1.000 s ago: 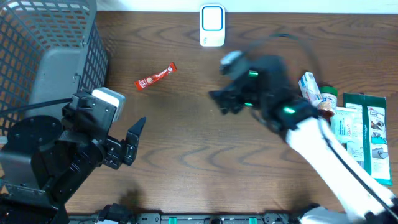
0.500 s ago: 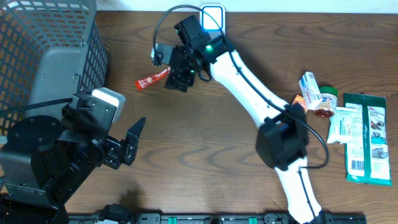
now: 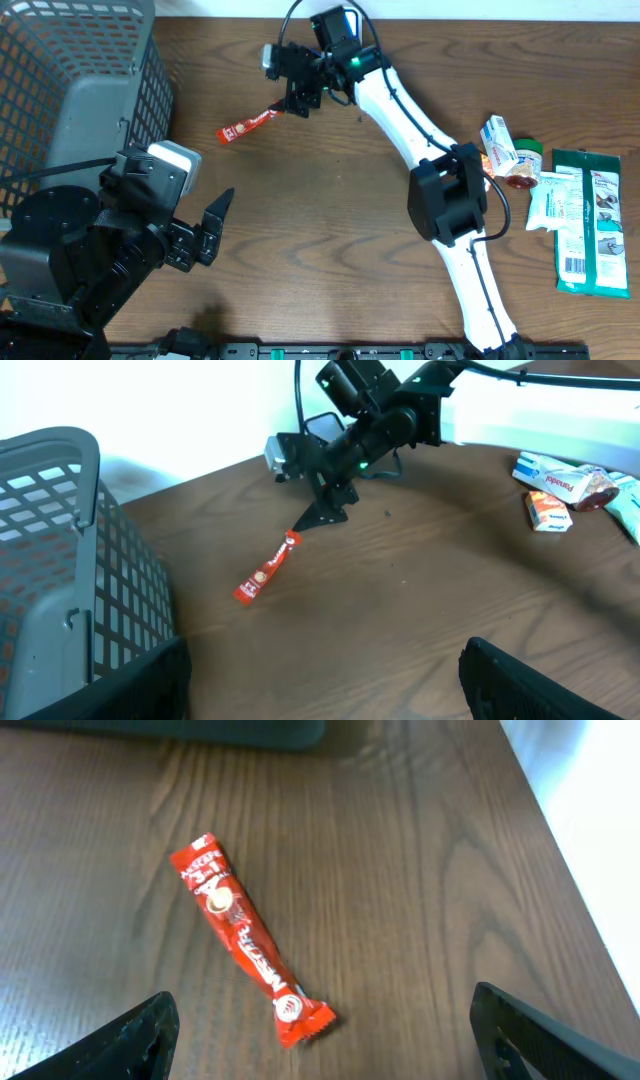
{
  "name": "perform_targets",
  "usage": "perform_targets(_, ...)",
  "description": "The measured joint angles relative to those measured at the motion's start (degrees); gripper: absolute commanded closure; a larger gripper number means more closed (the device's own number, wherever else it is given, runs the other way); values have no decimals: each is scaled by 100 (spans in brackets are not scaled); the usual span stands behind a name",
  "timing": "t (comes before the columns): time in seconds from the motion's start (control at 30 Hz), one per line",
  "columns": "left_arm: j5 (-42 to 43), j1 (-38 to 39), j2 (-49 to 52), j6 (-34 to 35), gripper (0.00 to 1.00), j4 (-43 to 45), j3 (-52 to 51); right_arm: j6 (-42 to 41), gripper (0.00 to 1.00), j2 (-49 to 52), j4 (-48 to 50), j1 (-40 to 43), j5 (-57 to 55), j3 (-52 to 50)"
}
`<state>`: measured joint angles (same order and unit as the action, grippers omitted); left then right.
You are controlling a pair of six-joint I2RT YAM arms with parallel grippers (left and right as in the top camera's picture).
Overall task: Scan the item barcode
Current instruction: 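Reach the right gripper left and grasp the red Nescafe stick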
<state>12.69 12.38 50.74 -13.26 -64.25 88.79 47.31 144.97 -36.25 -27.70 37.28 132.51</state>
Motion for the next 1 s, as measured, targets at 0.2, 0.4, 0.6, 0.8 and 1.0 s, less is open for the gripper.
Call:
perform_targets(0.2, 0, 0, 0, -2, 14, 0, 0, 9, 21, 247, 144, -160, 219, 52)
perform_targets(0.4, 0, 0, 0, 0, 14, -2, 0, -177, 26, 855, 988, -350, 138, 59)
perform_targets(0.6, 0, 0, 0, -2, 14, 2, 0, -527, 40, 1121, 1287, -350, 0, 59)
perform_targets(0.8, 0, 0, 0, -2, 14, 0, 0, -590, 41, 1123, 1086, -350, -374, 61)
perform_targets(1.0, 0, 0, 0, -2, 14, 0, 0, -619, 62, 1126, 994, -350, -455, 61)
